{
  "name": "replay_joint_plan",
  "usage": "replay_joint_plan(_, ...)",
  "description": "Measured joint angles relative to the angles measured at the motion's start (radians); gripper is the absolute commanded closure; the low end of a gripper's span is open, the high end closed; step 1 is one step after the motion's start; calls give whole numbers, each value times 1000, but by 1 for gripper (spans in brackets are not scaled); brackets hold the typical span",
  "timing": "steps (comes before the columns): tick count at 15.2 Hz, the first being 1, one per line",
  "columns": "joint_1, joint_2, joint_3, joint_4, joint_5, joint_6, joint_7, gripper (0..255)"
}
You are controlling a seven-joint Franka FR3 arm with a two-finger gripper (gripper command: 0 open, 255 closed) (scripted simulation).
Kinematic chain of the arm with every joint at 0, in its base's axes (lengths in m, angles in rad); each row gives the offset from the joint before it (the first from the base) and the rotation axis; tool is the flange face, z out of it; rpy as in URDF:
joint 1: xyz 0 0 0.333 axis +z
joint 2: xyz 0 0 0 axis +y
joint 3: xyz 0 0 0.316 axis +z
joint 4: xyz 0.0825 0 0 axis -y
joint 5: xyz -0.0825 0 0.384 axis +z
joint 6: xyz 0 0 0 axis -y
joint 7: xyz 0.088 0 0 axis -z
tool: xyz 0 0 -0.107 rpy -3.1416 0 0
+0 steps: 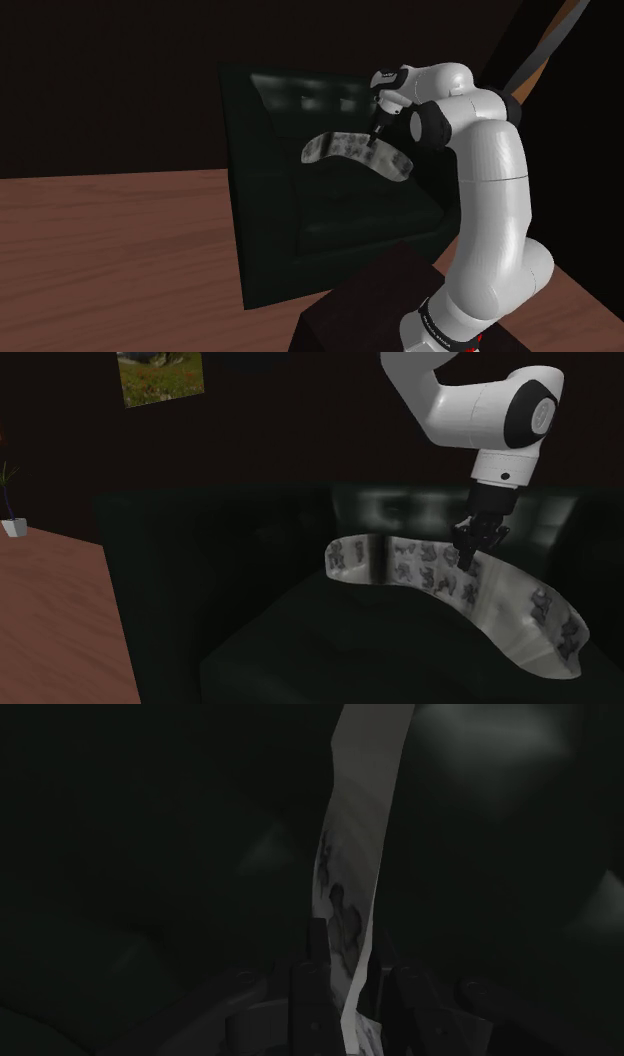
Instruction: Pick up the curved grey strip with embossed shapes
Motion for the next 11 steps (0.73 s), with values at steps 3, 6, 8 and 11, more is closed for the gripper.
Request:
replay_joint_plan(3,-2,-11,-5,20,-8,-28,8,255)
replay_joint_plan(6,-4,-18,-8,49,-14,-61,20,255)
replay_joint_plan(8,-8,-23,-10,68,-19,-83,24,255)
replay_joint_plan(11,-13,-31,-14,98,-25,-119,34,255)
